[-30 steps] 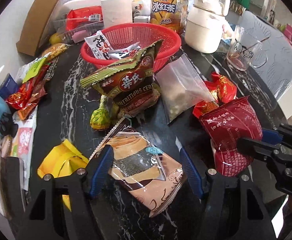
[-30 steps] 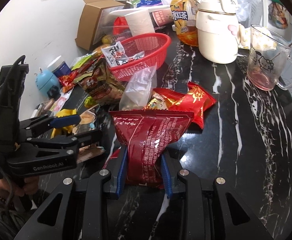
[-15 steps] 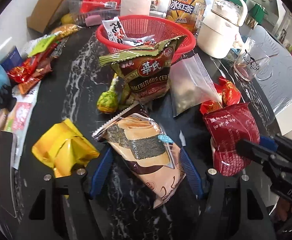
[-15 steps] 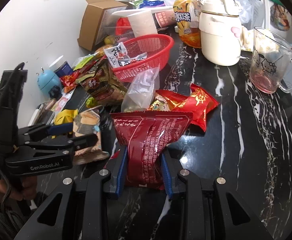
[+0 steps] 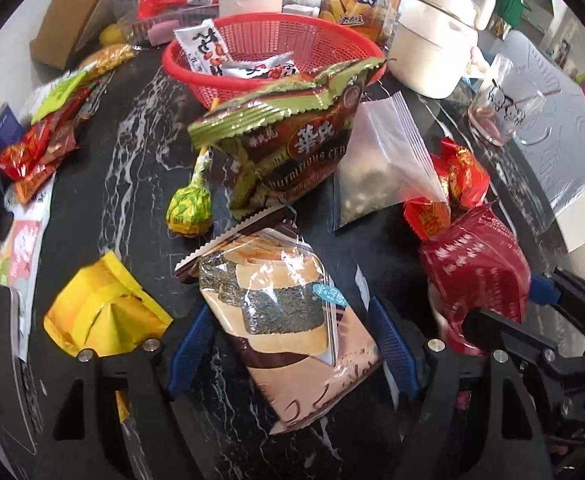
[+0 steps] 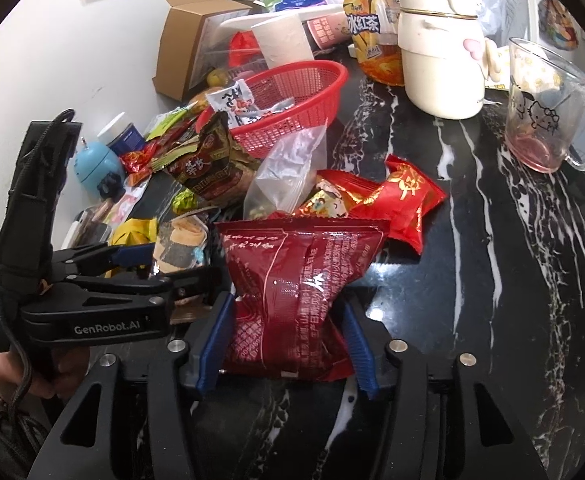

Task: Organize snacks
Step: 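Lift both held bags and carry them toward the red mesh basket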

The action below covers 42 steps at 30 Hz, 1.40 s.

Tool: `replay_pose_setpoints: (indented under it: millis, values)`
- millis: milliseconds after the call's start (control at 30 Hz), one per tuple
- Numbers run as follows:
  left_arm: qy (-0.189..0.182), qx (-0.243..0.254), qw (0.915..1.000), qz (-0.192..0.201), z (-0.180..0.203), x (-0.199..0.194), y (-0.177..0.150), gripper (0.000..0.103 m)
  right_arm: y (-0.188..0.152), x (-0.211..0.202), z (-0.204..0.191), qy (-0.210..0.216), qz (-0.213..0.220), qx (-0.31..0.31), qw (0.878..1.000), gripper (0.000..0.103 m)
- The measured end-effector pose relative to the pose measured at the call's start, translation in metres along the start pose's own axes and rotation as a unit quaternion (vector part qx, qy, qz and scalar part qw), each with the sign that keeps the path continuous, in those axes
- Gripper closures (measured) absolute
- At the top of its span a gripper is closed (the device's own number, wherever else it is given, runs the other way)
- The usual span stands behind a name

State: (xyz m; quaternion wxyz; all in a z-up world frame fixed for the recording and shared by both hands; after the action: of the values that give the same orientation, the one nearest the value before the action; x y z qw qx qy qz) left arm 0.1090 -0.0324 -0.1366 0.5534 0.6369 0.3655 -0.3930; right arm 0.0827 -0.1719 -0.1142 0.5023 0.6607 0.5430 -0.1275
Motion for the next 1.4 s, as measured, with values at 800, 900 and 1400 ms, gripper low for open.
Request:
replay_pose_setpoints:
  millis: [800, 900, 1400]
  values:
    - [-0.055, 0.046, 0.9969, 0.033, 0.009, -0.022, -0.036, 0.052, -0.03, -0.013, -0.007, 0.002, -0.019, -0.013, 1.0, 0.065]
    - [-0.053, 0.054, 0.9964, 0.037, 0.014, -0.026, -0.04, 0.052, -0.036, -0.018, -0.008, -0.001, -0.02, -0.013, 1.0, 0.065]
    - [-0.018, 0.063, 0.9967, 0.047, 0.018, -0.029, -0.05, 0.052, -0.04, -0.012, -0.007, -0.007, -0.009, -0.008, 1.0, 0.048]
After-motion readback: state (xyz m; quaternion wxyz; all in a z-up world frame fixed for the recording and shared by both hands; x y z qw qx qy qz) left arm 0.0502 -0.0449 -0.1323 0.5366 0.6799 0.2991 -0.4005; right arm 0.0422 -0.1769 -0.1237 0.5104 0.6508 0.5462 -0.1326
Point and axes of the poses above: each gripper's, at about its wrist camera, not at the fingertips, and x roughly the way its jaws point, z to its right, y to its top, the point moved 3 cm from there along x, roughly the way its jaws point, and after that the axes turned 11 degrees about y, right-handed, at the moved point
